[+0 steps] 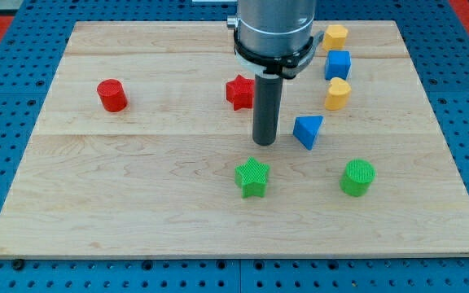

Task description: Move the red star to the left of the blue cube

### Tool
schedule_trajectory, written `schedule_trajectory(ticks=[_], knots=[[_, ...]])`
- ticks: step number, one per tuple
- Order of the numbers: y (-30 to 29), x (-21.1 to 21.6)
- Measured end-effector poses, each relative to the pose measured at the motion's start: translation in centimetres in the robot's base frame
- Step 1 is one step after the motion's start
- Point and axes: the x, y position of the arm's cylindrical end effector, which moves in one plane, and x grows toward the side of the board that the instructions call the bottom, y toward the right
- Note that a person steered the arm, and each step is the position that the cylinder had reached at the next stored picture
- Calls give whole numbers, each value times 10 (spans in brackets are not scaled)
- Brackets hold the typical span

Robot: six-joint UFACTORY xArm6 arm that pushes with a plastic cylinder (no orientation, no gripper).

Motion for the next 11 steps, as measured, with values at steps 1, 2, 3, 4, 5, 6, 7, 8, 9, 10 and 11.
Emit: schedule_trajectory(ticks=[1, 2, 3, 4, 5, 6, 7, 8, 9, 10, 11], knots=[[48, -20], [63, -8], [19, -13], [-22, -26], [-53, -51], [-49, -95], [-54, -101], [-73, -60], [-46, -85], [-20, -118], [-38, -129]])
